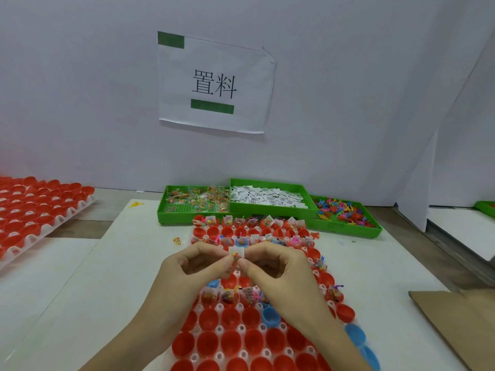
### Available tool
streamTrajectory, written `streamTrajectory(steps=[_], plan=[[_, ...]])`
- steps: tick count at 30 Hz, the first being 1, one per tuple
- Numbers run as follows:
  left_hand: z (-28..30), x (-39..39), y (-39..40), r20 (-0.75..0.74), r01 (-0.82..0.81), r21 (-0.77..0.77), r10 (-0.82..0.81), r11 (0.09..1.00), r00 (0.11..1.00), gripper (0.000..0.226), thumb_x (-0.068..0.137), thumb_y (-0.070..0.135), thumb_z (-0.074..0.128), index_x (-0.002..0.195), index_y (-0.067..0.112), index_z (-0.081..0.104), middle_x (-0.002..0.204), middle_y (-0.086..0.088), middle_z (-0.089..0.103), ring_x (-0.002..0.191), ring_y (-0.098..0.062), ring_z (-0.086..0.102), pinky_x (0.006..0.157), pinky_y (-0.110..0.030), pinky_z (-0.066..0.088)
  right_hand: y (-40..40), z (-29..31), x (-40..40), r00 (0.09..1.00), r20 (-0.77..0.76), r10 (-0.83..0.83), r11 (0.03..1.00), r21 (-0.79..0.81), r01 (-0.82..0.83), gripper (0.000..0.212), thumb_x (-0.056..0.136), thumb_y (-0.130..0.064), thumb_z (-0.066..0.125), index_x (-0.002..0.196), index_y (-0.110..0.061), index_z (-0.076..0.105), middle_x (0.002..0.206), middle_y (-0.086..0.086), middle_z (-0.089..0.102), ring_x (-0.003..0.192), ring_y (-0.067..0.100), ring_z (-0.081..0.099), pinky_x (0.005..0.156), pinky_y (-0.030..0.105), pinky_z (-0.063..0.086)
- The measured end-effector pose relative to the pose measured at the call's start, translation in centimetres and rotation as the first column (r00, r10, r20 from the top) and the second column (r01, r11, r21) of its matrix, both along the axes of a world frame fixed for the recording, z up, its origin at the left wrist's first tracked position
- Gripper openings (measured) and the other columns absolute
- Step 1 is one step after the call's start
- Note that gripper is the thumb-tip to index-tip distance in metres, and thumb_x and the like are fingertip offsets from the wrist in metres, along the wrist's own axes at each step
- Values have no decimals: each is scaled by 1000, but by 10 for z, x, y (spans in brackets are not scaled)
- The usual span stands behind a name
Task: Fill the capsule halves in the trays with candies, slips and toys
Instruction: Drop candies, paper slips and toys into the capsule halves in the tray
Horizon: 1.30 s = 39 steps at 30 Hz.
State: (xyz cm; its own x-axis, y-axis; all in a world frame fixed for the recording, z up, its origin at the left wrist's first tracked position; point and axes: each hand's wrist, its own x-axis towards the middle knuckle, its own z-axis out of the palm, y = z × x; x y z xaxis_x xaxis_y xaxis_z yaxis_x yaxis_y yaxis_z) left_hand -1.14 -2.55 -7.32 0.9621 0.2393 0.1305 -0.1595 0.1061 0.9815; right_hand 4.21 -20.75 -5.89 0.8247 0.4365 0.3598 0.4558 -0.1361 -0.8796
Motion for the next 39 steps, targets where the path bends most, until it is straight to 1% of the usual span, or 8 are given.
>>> streamTrajectory(steps=[5, 11, 14, 22, 26, 30, 33, 39], plan=[[11, -7, 2, 131, -42, 251, 9, 967, 991, 18, 80, 25, 81, 97, 30, 82, 93, -1, 79, 89, -15, 75, 78, -21, 60, -2, 1, 1, 988, 153, -3, 994, -103, 19, 8, 93, -27, 75, 100, -28, 77, 88, -16, 75, 87, 9, 73, 77, 23, 59], [14, -8, 5, 140, -99, 254, 64, 962, 988, 11, 76, 27, 82, 87, 26, 83, 85, -3, 79, 78, -15, 76, 71, -17, 59, -14, 25, 16, 990, 139, 38, 980, -199, -9, 10, 95, -32, 71, 101, -29, 78, 87, -14, 76, 81, 8, 73, 72, 21, 58], [13, -5, 7, 124, -109, 264, 78, 958, 989, 12, 75, 30, 82, 87, 27, 82, 84, -3, 78, 77, -16, 75, 70, -17, 59, -35, 42, 64, 975, 186, -122, 966, -203, 160, 12, 99, -27, 65, 97, -24, 76, 82, -8, 76, 74, 12, 72, 66, 27, 61], [7, -1, 10, 121, -57, 229, 30, 972, 992, 9, 85, 20, 74, 89, 27, 77, 93, -2, 80, 88, -16, 77, 75, -14, 57, -110, 13, 241, 778, 293, -556, 588, -523, 617, 21, 99, -3, 59, 112, 0, 75, 112, 17, 75, 103, 29, 70, 95, 33, 52], [6, 2, 11, 137, -50, 222, 20, 974, 990, 11, 84, 19, 73, 90, 27, 77, 90, -6, 79, 85, -20, 77, 75, -17, 59, -119, -14, 273, 779, 298, -551, 492, -638, 592, 19, 96, 0, 64, 111, -1, 76, 122, 18, 72, 111, 31, 67, 102, 39, 52], [5, 3, 13, 158, -77, 256, 37, 964, 987, 12, 81, 21, 73, 89, 30, 77, 85, -7, 78, 77, -20, 75, 71, -17, 59, -115, -21, 287, 851, 288, -439, 523, -689, 502, 26, 96, -6, 68, 121, -8, 73, 121, 17, 73, 97, 28, 71, 88, 38, 56], [4, 4, 12, 157, -71, 253, 32, 965, 987, 13, 81, 21, 73, 88, 31, 76, 84, -7, 77, 76, -18, 74, 71, -16, 58, -113, -18, 295, 897, 257, -359, 518, -745, 421, 30, 89, -7, 77, 118, -3, 74, 123, 16, 72, 109, 28, 69, 98, 39, 54], [4, 2, 10, 162, -41, 260, -2, 965, 987, 11, 84, 25, 70, 93, 28, 74, 84, -7, 75, 76, -18, 72, 72, -20, 58, -112, -22, 295, 868, 338, -365, 465, -741, 484, 7, 93, -8, 72, 98, -3, 73, 103, 16, 74, 82, 20, 59, 76, 32, 47]])
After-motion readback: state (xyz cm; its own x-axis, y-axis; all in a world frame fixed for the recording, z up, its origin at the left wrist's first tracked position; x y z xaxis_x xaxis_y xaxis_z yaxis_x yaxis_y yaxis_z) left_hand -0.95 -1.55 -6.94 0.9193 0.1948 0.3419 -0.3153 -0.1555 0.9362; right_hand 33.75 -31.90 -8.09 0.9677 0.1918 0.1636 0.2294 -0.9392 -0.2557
